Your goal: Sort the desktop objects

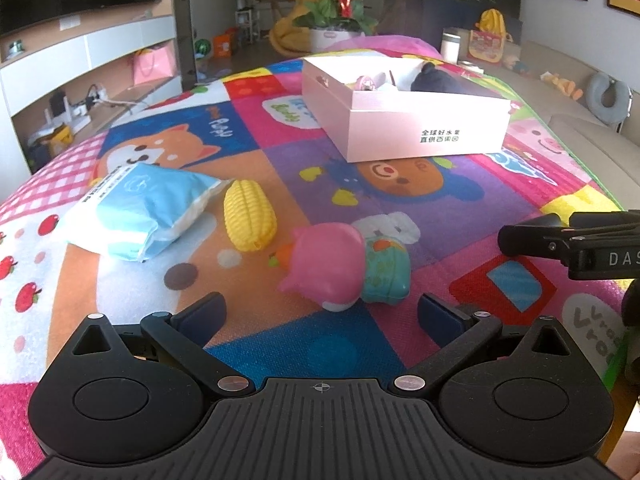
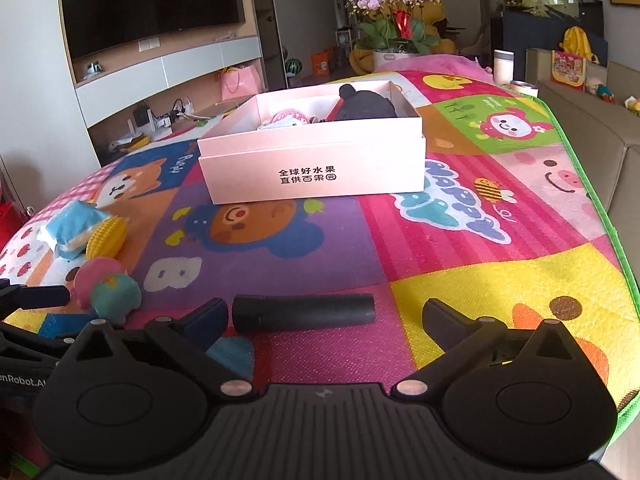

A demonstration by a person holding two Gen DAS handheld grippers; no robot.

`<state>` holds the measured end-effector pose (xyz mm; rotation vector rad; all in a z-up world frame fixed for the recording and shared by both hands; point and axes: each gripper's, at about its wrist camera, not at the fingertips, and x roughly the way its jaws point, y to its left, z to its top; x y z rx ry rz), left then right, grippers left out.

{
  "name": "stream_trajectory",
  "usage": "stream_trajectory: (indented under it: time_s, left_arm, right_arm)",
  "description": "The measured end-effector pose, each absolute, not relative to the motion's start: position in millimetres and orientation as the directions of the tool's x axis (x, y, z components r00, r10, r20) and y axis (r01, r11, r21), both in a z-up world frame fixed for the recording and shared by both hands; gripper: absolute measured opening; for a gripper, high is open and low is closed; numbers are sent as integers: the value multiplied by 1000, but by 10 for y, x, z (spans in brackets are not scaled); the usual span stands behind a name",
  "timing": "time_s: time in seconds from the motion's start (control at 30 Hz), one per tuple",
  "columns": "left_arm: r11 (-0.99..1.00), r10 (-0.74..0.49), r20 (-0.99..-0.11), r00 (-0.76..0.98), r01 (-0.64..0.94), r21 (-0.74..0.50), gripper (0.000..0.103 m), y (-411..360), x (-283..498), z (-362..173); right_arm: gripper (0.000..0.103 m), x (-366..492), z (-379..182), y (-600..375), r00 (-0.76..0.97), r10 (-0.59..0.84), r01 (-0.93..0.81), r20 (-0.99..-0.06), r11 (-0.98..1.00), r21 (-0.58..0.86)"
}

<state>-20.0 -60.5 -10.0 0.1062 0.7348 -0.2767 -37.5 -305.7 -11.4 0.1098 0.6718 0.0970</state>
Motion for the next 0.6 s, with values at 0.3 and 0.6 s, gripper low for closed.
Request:
stream_trajectory:
  time_s: [0.3,0.6]
  left_arm:
    - [939,-233,-608,759,339,64,103,-814,-142,-37]
    - [940,-215,-636,741,334,71,81,-876,-68,-70]
  right_arm:
    - [103,-389,-116,-3107,781,144,-52,-607,985,166]
    - [103,-395,-113,-3124,783,152,-53,-603,982,179]
